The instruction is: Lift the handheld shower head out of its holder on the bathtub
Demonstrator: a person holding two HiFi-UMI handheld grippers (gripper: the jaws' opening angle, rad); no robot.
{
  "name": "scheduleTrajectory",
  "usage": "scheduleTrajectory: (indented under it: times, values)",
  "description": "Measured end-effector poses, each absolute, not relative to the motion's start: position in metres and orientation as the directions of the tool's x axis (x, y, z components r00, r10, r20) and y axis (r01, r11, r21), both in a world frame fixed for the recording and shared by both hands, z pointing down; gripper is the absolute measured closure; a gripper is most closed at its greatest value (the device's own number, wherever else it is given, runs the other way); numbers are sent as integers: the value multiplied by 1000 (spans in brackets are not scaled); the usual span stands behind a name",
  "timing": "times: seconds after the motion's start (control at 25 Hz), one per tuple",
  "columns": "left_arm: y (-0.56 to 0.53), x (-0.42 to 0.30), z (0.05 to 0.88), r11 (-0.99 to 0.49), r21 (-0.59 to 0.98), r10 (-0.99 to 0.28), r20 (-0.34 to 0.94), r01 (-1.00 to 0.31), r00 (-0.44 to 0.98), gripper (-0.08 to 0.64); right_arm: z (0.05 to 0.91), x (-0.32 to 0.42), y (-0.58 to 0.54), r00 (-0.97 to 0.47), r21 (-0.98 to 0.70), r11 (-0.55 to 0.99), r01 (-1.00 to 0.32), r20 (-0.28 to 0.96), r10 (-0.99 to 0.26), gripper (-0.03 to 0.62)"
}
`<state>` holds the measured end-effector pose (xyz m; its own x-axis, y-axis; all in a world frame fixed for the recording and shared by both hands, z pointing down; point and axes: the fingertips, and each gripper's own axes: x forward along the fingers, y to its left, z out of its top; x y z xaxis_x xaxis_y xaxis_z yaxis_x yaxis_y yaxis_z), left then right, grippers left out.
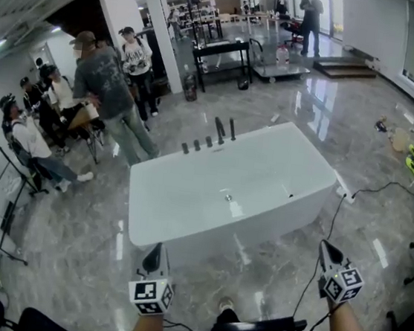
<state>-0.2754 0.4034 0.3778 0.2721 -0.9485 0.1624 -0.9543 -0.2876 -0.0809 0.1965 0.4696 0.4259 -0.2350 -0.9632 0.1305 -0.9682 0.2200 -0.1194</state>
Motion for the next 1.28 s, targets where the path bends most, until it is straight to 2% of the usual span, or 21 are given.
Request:
scheduleTrajectory:
  times: [0.48, 0.84, 1.28]
  values:
    - [290, -254, 384, -396, -67, -907, 183, -916, 378, 551, 424, 172, 383, -205, -99, 190, -977, 164, -965, 588]
    - [203, -277, 394, -416, -5, -897, 163, -909, 410, 551, 421, 164, 326, -135, -68, 125, -990, 173, -976, 588]
    - [136, -277, 390, -458, -26, -881, 143, -889, 450, 551, 416, 154, 275, -96, -71, 86, -994, 146, -985, 588]
